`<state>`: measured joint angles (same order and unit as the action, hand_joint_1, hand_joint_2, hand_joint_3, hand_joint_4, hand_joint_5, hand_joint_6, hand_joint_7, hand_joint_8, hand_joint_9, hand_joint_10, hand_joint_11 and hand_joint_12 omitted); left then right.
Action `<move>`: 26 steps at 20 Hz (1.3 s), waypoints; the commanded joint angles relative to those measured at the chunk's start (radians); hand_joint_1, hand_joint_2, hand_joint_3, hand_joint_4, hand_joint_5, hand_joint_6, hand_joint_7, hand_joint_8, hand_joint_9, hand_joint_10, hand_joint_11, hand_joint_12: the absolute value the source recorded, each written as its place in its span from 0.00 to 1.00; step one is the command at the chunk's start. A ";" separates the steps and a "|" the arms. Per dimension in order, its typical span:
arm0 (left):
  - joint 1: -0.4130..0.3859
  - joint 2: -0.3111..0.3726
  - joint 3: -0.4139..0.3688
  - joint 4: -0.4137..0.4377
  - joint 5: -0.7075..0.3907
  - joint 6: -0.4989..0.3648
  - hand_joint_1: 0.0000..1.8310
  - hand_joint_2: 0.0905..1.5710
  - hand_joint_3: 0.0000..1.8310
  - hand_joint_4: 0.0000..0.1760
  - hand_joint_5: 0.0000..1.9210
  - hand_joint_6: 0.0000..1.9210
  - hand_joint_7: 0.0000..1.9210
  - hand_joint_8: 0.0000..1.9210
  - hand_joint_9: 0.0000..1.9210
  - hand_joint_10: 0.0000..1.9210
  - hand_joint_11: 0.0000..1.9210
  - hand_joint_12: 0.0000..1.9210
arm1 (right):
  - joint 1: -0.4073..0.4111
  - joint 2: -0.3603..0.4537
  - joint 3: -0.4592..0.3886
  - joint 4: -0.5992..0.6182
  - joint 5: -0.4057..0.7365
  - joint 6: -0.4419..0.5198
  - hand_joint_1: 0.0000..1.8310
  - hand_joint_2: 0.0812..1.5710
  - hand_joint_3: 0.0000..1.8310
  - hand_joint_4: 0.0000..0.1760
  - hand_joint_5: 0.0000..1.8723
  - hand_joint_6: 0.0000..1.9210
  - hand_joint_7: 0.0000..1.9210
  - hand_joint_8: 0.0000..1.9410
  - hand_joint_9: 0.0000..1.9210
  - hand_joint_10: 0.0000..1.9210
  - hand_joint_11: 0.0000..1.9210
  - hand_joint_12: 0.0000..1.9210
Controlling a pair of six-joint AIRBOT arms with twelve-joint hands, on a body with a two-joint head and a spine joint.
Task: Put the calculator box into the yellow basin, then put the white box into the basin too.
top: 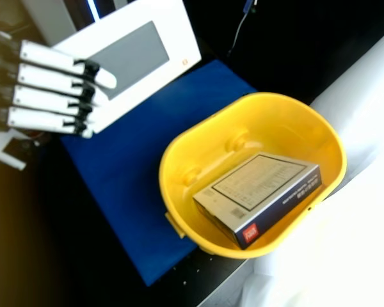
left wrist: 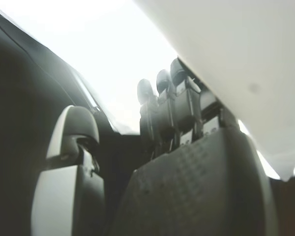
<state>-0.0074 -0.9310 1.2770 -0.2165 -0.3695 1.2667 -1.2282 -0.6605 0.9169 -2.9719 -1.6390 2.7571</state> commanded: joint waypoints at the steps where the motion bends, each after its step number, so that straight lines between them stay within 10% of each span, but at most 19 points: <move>1: -0.006 0.001 0.007 -0.001 -0.123 0.000 0.37 0.77 0.00 0.00 0.22 0.01 0.18 0.00 0.13 0.10 0.00 0.68 | 0.021 0.004 0.010 0.017 -0.124 0.007 0.76 0.66 0.00 0.00 0.59 0.37 0.52 0.47 0.52 0.59 0.47 0.64; 15: 0.034 -0.092 0.059 -0.019 -0.123 0.000 0.38 0.78 0.00 0.00 0.18 0.00 0.14 0.00 0.10 0.16 0.00 0.78 | 0.063 0.004 0.136 0.163 -0.090 -0.005 0.76 0.66 0.00 0.00 0.56 0.41 0.54 0.44 0.53 0.57 0.47 0.64; 18: 0.031 -0.110 0.063 -0.021 -0.124 0.000 0.38 0.78 0.00 0.00 0.19 0.00 0.15 0.00 0.12 0.12 0.00 0.74 | 0.191 -0.013 0.173 0.099 0.051 -0.034 0.76 0.66 0.00 0.00 0.59 0.37 0.52 0.47 0.52 0.59 0.47 0.64; 21: 0.039 -0.092 0.064 -0.028 -0.119 0.000 0.43 0.75 0.00 0.00 0.28 0.00 0.18 0.00 0.07 0.33 0.00 0.82 | 0.452 -0.122 0.260 -0.040 0.293 -0.048 0.76 0.66 0.00 0.00 0.59 0.37 0.52 0.46 0.52 0.58 0.47 0.64; 23: 0.052 -0.086 0.068 -0.036 -0.123 0.000 0.47 0.73 0.00 0.00 0.31 0.01 0.20 0.01 0.04 0.49 0.00 0.87 | 0.465 -0.165 0.297 -0.040 0.319 -0.048 0.76 0.66 0.00 0.00 0.56 0.41 0.54 0.44 0.53 0.57 0.47 0.64; 26: 0.046 -0.088 0.059 -0.037 -0.127 0.000 0.44 0.73 0.00 0.00 0.27 0.00 0.16 0.00 0.01 0.43 0.00 0.81 | 0.488 -0.166 0.302 -0.040 0.338 -0.048 0.76 0.66 0.00 0.00 0.56 0.41 0.54 0.44 0.53 0.57 0.47 0.64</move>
<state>0.0540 -1.0115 1.3399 -0.2653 -0.3679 1.2682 -0.7551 -0.8379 1.2114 -2.9776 -1.1545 2.6991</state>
